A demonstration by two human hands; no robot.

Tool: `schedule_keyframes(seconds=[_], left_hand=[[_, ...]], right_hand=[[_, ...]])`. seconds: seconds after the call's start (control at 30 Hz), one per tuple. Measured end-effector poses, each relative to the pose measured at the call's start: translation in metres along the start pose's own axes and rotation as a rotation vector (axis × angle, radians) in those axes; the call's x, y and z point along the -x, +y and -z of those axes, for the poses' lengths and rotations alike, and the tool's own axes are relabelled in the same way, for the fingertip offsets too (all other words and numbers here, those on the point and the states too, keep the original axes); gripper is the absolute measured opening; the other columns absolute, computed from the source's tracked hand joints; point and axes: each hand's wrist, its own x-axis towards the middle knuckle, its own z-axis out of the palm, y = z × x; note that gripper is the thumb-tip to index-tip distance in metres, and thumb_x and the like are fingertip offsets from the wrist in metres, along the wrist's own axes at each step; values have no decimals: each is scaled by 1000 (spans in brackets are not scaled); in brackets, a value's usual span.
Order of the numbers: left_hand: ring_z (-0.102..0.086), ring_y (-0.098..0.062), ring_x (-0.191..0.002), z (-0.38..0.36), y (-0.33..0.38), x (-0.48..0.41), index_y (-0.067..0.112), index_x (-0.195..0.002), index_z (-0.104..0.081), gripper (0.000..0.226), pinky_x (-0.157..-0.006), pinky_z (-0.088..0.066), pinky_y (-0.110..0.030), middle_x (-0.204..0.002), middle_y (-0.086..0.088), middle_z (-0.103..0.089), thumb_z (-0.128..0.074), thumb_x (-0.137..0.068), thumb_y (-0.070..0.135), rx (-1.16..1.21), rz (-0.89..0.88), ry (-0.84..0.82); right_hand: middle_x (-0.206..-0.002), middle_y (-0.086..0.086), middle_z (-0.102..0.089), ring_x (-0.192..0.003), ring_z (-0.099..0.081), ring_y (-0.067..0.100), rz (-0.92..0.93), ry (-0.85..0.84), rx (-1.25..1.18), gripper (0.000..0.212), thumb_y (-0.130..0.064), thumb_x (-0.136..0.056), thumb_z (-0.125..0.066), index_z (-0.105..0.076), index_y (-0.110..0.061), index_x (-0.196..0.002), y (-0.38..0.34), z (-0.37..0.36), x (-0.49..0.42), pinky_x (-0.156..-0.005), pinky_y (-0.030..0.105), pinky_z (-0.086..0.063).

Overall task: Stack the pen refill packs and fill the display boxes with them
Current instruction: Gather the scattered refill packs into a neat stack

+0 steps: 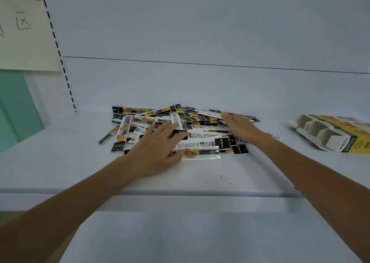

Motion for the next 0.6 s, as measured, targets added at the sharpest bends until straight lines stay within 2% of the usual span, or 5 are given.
schedule_keyframes(seconds=[0.07, 0.2, 0.33, 0.47, 0.6], left_hand=[[-19, -18, -140, 2, 1, 0, 30, -145, -17, 78, -114, -16, -38, -152, 1, -22, -4, -76, 65, 89, 12, -55], [-28, -17, -133, 8, -2, 5, 24, -144, -17, 81, -109, -23, -33, -147, 1, -30, -23, -81, 74, 175, 96, -90], [3, -26, -144, 8, -13, 13, 34, -144, -11, 119, -115, 1, -54, -156, -4, -1, 7, -44, 96, 65, 256, -24], [8, -25, -145, 5, -26, 24, 37, -146, 1, 117, -115, -2, -55, -157, -7, 3, -3, -45, 96, 214, 457, -86], [5, -31, -144, 1, -12, 24, 34, -147, 3, 110, -115, -5, -54, -157, -11, 4, -11, -56, 94, 272, 498, -257]], right_hand=[[-127, 3, -56, -114, -50, 18, 23, -66, -20, 55, -53, -97, -26, -46, -18, -133, -6, -13, 2, -91, 28, -33], [-93, -3, -63, -73, -54, 3, 134, -27, -56, 40, -47, -96, -38, -55, -19, -120, -17, -27, -1, -62, 16, -36], [-97, 8, -61, -87, -61, 13, 116, 157, -70, 50, -43, -98, -32, -55, -2, -116, -14, -22, 2, -67, 22, -41], [-130, 22, -51, -120, -47, 32, -21, 180, -137, 65, -47, -99, -23, -43, 6, -130, -11, -17, 12, -97, 35, -35], [-121, 17, -57, -112, -51, 27, -48, 125, -141, 62, -47, -99, -22, -46, 1, -130, -22, -33, 15, -90, 32, -38]])
